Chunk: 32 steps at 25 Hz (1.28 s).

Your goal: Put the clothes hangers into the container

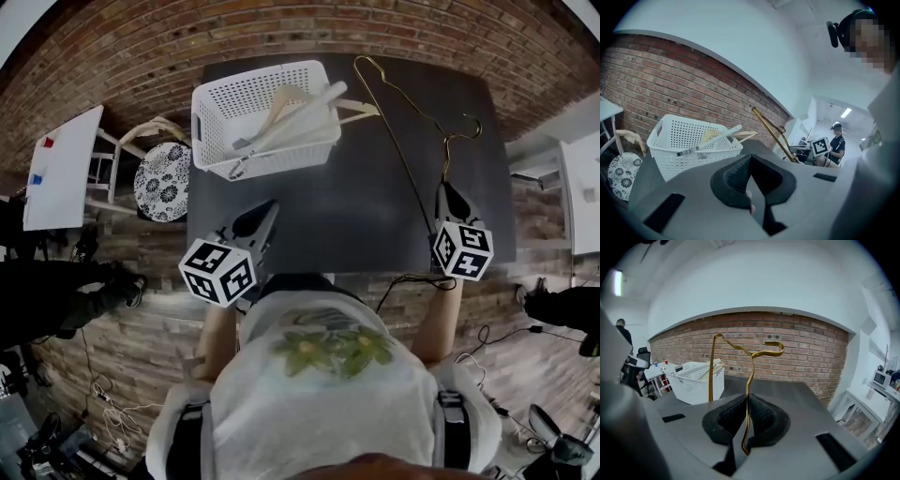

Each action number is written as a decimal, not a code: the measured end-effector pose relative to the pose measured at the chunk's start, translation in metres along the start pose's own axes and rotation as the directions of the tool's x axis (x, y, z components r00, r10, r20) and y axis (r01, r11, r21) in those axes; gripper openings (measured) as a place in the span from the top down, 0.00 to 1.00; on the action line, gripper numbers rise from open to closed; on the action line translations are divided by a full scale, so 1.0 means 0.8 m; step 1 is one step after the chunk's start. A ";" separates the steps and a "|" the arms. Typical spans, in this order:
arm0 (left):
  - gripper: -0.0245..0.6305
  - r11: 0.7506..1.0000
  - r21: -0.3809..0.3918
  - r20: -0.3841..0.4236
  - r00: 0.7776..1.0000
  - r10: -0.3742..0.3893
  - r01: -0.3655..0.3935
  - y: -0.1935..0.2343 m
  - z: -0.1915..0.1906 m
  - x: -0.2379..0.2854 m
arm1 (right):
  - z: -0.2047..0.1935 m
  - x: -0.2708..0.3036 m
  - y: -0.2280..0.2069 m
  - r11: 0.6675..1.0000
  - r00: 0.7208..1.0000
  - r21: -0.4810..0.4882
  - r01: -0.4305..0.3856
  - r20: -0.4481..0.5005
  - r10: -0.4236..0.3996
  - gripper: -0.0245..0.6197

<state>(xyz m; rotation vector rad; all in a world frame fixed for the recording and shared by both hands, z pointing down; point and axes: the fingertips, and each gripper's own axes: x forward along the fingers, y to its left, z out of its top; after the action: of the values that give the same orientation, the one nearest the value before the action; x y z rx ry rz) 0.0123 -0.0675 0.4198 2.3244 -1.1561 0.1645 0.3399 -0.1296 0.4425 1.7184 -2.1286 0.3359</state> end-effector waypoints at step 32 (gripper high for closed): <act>0.92 0.994 -0.069 0.066 0.994 0.090 -0.085 0.094 0.023 -0.072 | 0.164 0.059 0.183 0.802 0.984 -0.582 -0.130 0.022 0.176 0.90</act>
<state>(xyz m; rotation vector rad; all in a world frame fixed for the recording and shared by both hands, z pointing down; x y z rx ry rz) -0.0843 -0.0732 0.4153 2.2383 -1.2790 0.0767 0.1699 -0.1932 0.3531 1.2182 -2.1239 -0.3254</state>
